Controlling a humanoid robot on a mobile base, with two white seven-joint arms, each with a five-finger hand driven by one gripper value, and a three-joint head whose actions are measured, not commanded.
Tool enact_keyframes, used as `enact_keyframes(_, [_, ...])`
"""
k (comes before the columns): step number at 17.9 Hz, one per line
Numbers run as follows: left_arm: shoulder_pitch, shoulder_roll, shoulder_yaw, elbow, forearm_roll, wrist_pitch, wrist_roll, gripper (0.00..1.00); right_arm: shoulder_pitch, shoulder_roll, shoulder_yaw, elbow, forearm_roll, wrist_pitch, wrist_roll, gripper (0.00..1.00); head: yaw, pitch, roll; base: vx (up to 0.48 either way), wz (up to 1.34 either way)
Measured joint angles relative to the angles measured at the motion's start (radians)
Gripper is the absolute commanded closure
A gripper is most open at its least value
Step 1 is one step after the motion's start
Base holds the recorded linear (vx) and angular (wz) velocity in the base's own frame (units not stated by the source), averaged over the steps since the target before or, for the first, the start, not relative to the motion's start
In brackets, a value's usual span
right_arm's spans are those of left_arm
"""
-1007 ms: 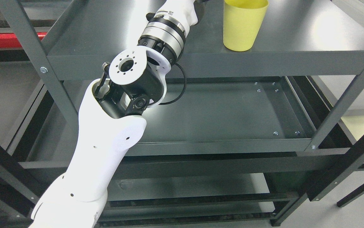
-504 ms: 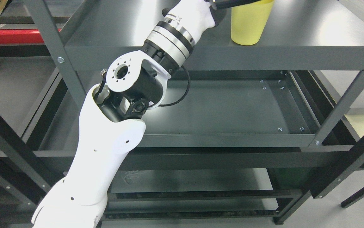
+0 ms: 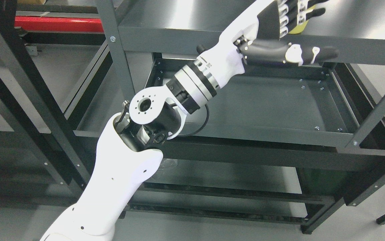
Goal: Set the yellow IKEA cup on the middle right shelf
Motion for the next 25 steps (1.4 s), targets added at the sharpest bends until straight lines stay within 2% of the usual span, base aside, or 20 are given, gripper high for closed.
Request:
enact_keyframes(8, [0.286, 0.0, -0.091, 0.023, -0.218, -0.342, 0.001, 0.01, 0.001, 0.0, 0.0, 0.0, 0.0, 0.0, 0.0, 0.01, 0.0, 0.0, 0.0, -0.168, -0.15])
enact_keyframes(11, [0.358, 0.0, -0.093, 0.059, -0.283, -0.403, 0.101, 0.01, 0.001, 0.0, 0.0, 0.0, 0.0, 0.0, -0.002, 0.01, 0.0, 0.0, 0.0, -0.107, 0.02])
enact_keyframes(13, [0.399, 0.0, -0.068, 0.087, -0.315, -0.412, 0.204, 0.01, 0.0, 0.0, 0.0, 0.0, 0.0, 0.0, -0.005, 0.01, 0.0, 0.0, 0.0, -0.039, 0.09])
enact_keyframes(16, [0.448, 0.0, 0.003, 0.127, -0.368, -0.374, 0.255, 0.01, 0.0, 0.0, 0.0, 0.0, 0.0, 0.0, -0.004, 0.01, 0.0, 0.0, 0.0, 0.016, -0.02])
enact_keyframes(25, [0.589, 0.0, 0.222, 0.201, -0.541, -0.298, 0.26, 0.01, 0.0, 0.0, 0.0, 0.0, 0.0, 0.0, 0.001, 0.01, 0.0, 0.0, 0.0, 0.007, -0.01])
